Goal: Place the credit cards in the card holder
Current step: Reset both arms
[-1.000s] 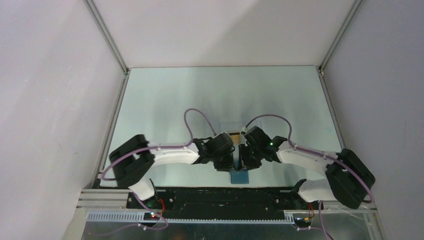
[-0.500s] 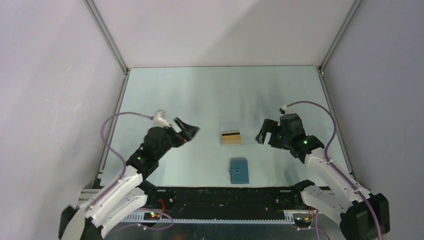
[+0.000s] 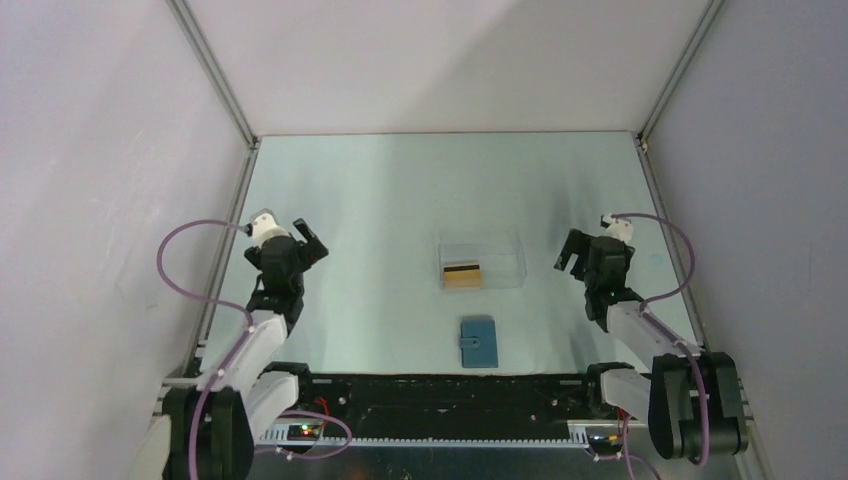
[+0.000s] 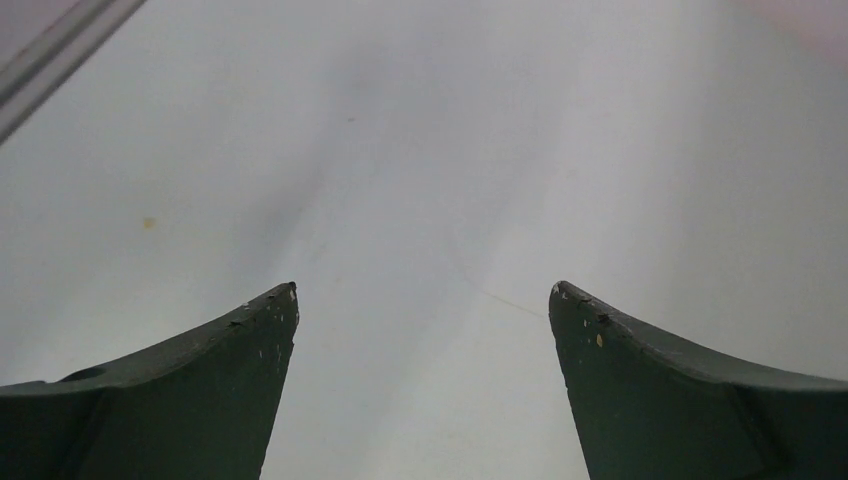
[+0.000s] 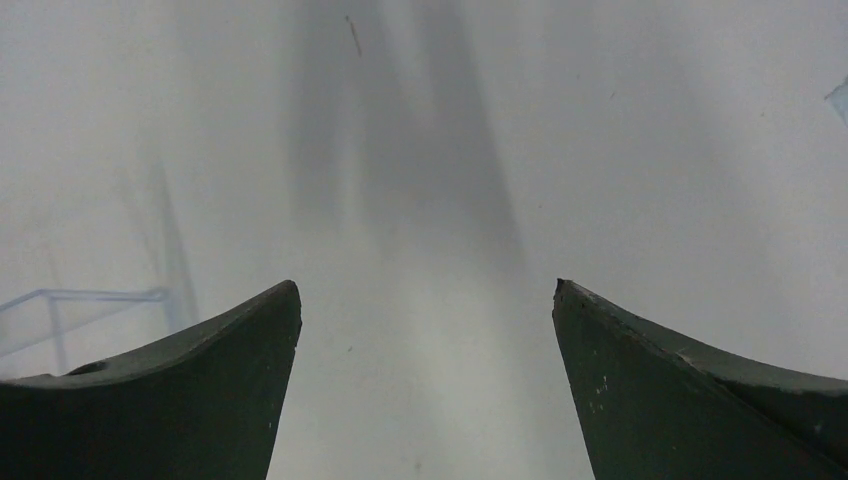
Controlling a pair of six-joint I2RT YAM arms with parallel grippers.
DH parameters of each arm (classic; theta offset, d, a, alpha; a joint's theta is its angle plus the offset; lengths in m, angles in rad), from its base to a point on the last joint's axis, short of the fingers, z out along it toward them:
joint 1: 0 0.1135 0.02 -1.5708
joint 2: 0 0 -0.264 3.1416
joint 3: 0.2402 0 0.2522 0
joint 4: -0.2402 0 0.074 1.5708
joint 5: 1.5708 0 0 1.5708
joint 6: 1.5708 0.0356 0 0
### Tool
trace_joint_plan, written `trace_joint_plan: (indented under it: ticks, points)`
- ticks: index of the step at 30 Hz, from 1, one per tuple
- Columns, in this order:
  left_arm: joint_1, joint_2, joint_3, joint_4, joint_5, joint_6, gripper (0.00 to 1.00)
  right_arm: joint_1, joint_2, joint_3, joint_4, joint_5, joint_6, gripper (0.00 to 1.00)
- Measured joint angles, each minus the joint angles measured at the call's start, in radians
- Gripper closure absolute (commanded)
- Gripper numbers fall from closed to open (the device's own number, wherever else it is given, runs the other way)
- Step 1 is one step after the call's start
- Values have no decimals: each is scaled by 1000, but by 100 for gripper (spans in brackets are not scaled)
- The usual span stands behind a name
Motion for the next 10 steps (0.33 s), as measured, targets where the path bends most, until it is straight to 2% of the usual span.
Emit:
trace_joint_plan:
  ticks: [5, 10]
  points:
    - [43, 172, 26, 110, -34, 113, 0, -9, 41, -135, 290, -10, -92, 1]
    - [108, 257, 5, 269, -24, 163, 0, -44, 90, -159, 503, -65, -138, 1]
